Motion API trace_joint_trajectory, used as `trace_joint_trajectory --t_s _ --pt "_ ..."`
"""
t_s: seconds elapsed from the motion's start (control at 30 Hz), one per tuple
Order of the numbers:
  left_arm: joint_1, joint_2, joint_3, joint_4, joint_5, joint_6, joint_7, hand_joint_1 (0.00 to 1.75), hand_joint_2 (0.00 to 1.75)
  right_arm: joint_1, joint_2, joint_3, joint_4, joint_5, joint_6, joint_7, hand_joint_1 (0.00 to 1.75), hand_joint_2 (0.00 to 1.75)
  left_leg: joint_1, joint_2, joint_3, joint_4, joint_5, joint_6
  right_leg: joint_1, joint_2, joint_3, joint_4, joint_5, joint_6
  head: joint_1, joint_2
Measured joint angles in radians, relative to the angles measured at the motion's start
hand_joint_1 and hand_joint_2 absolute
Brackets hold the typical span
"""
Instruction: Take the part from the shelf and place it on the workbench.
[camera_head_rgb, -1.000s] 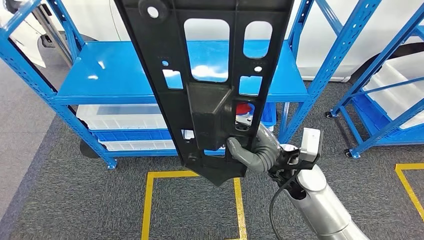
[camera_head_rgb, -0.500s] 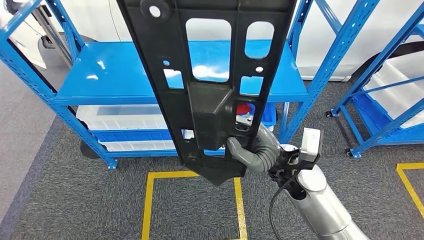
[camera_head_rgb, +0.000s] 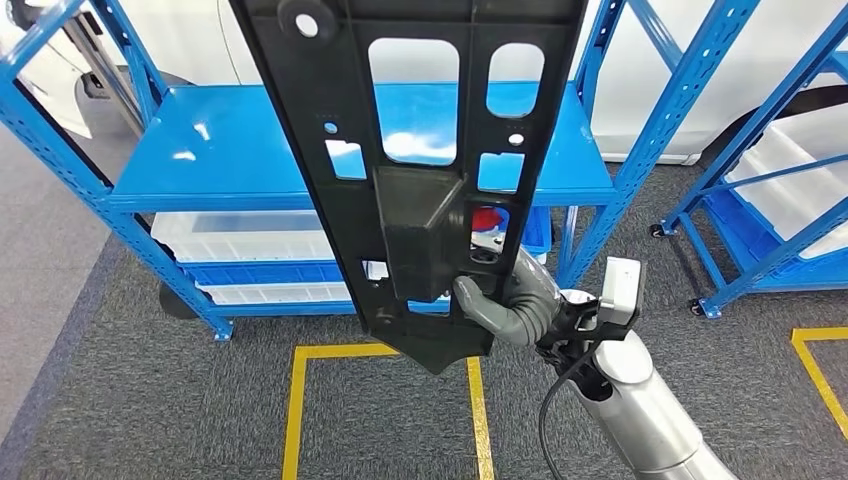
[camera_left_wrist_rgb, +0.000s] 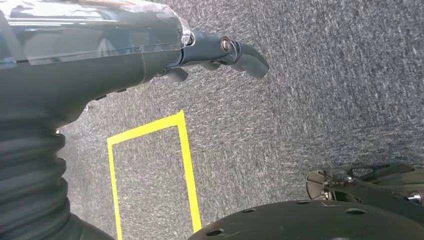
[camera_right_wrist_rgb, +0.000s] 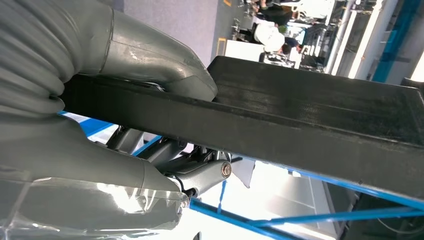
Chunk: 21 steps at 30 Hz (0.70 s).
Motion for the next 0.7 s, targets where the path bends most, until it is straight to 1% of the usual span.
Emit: trace_joint_trajectory --t_s 0.03,0.07,0.1,0.17,0.2,0.23,0.27,0.3,0.33,0.37,0.4,0.43,0.47,0.53,0.57,0.6,0.63,0.67,0.7 --pt "0.000 0.000 0.000 0.000 0.000 0.000 0.000 0.00 1.75 0.000 0.000 0.000 0.000 0.000 0.000 0.000 1.75 1.75 0.002 0.000 0.001 -0.005 0.001 0.005 0.000 0.000 -0.001 0.004 -0.004 0.005 0.000 0.000" --pt "0.000 -0.001 0.000 0.000 0.000 0.000 0.000 0.00 1.75 -0.001 0.000 0.000 0.000 0.000 0.000 0.000 1.75 1.75 0.005 0.001 0.002 -0.009 0.003 0.011 0.000 -0.001 -0.009 0.022 -0.019 0.011 0.000 0.000" --pt "0.000 -0.001 0.000 0.000 0.000 0.000 0.000 0.00 1.75 -0.002 0.000 0.000 0.000 0.000 0.000 0.000 1.75 1.75 0.007 0.002 0.003 -0.013 0.005 0.015 -0.001 -0.001 -0.026 0.061 -0.044 0.016 0.000 0.000" --pt "0.001 -0.002 0.000 0.000 0.000 0.000 0.000 0.00 1.75 -0.001 0.000 0.000 0.000 0.000 0.000 0.000 1.75 1.75 0.006 0.004 0.002 -0.014 0.005 0.020 -0.004 -0.003 -0.088 0.191 -0.112 0.024 0.000 0.000" --pt "0.001 -0.002 0.000 0.000 0.000 0.000 0.000 0.00 1.75 0.001 0.000 0.000 0.000 0.000 0.000 0.000 1.75 1.75 0.005 0.004 0.002 -0.013 0.005 0.021 -0.006 -0.003 -0.118 0.252 -0.133 0.026 0.000 0.000" --pt "0.001 -0.002 0.000 0.000 0.000 0.000 0.000 0.00 1.75 0.002 0.000 0.000 0.000 0.000 0.000 0.000 1.75 1.75 0.005 0.003 0.001 -0.012 0.004 0.021 -0.007 -0.003 -0.135 0.286 -0.134 0.028 0.000 0.000" --pt "0.001 -0.002 0.000 0.000 0.000 0.000 0.000 0.00 1.75 0.002 0.000 0.000 0.000 0.000 0.000 0.000 1.75 1.75 0.005 0.003 0.002 -0.010 0.003 0.021 -0.007 -0.003 -0.134 0.279 -0.114 0.028 0.000 0.000" --pt "0.001 -0.002 0.000 0.000 0.000 0.000 0.000 0.00 1.75 0.002 0.000 0.000 0.000 0.000 0.000 0.000 1.75 1.75 0.005 0.002 0.003 -0.009 0.002 0.020 -0.008 -0.003 -0.112 0.232 -0.078 0.027 0.000 0.000" --pt "0.001 -0.002 0.000 0.000 0.000 0.000 0.000 0.00 1.75 0.001 0.000 0.000 0.000 0.000 0.000 0.000 1.75 1.75 0.005 0.001 0.004 -0.007 0.000 0.018 -0.008 -0.003 -0.078 0.158 -0.040 0.024 0.000 0.000" --pt "0.001 -0.002 0.000 0.000 0.000 0.000 0.000 0.00 1.75 0.001 0.000 0.000 0.000 0.000 0.000 0.000 1.75 1.75 0.004 0.000 0.004 -0.005 -0.002 0.015 -0.005 -0.003 -0.045 0.089 -0.011 0.020 0.000 0.000" --pt "0.001 -0.002 0.000 0.000 0.000 0.000 0.000 0.00 1.75 0.000 0.000 0.000 0.000 0.000 0.000 0.000 1.75 1.75 0.002 -0.001 0.004 -0.004 -0.003 0.011 -0.003 -0.002 -0.021 0.038 0.005 0.015 0.000 0.000" --pt "0.001 -0.002 0.000 0.000 0.000 0.000 0.000 0.00 1.75 0.000 0.000 0.000 0.000 0.000 0.000 0.000 1.75 1.75 0.001 -0.002 0.003 -0.002 -0.004 0.007 0.000 -0.001 -0.010 0.012 0.009 0.010 0.000 0.000" --pt "0.000 -0.002 0.000 0.000 0.000 0.000 0.000 0.00 1.75 0.000 0.000 0.000 0.000 0.000 0.000 0.000 1.75 1.75 0.000 -0.002 0.002 -0.002 -0.003 0.002 0.002 -0.001 -0.010 0.008 0.007 0.006 0.000 0.000" --pt "0.001 -0.002 0.000 0.000 0.000 0.000 0.000 0.00 1.75 0.000 0.000 0.000 0.000 0.000 0.000 0.000 1.75 1.75 -0.001 -0.001 0.001 0.001 -0.006 -0.009 -0.002 -0.001 -0.011 0.000 0.010 -0.006 0.000 0.000" --pt "0.001 -0.001 0.000 0.000 0.000 0.000 0.000 0.00 1.75 -0.001 -0.001 0.000 0.000 0.000 0.000 0.000 1.75 1.75 -0.002 -0.001 -0.005 0.014 -0.017 -0.014 -0.005 -0.002 -0.010 -0.003 0.012 -0.012 0.000 0.000" --pt "0.000 -0.001 0.000 0.000 0.000 0.000 0.000 0.00 1.75 -0.001 -0.001 0.000 0.000 0.000 0.000 0.000 1.75 1.75 -0.002 0.000 -0.020 0.046 -0.038 -0.019 -0.008 -0.003 -0.009 -0.007 0.015 -0.018 0.000 0.000" --pt "-0.001 0.000 0.000 0.000 0.000 0.000 -0.001 0.00 1.75 -0.001 0.000 0.000 0.000 0.000 0.000 0.000 1.75 1.75 -0.001 0.001 -0.045 0.100 -0.070 -0.023 -0.008 -0.005 -0.008 -0.008 0.016 -0.022 0.000 0.000" --pt "-0.003 0.000 0.000 0.000 0.000 0.000 -0.002 0.00 1.75 -0.001 0.000 0.000 0.000 0.000 0.000 0.000 1.75 1.75 0.001 0.001 -0.078 0.170 -0.104 -0.026 -0.007 -0.006 -0.008 -0.008 0.016 -0.025 0.000 0.000" --pt "-0.005 0.000 0.000 0.000 0.001 0.000 -0.002 0.00 1.75 -0.001 0.000 0.000 0.000 0.000 0.000 0.000 1.75 1.75 0.002 0.001 -0.110 0.239 -0.129 -0.028 -0.006 -0.007 -0.008 -0.008 0.015 -0.026 0.000 0.000"
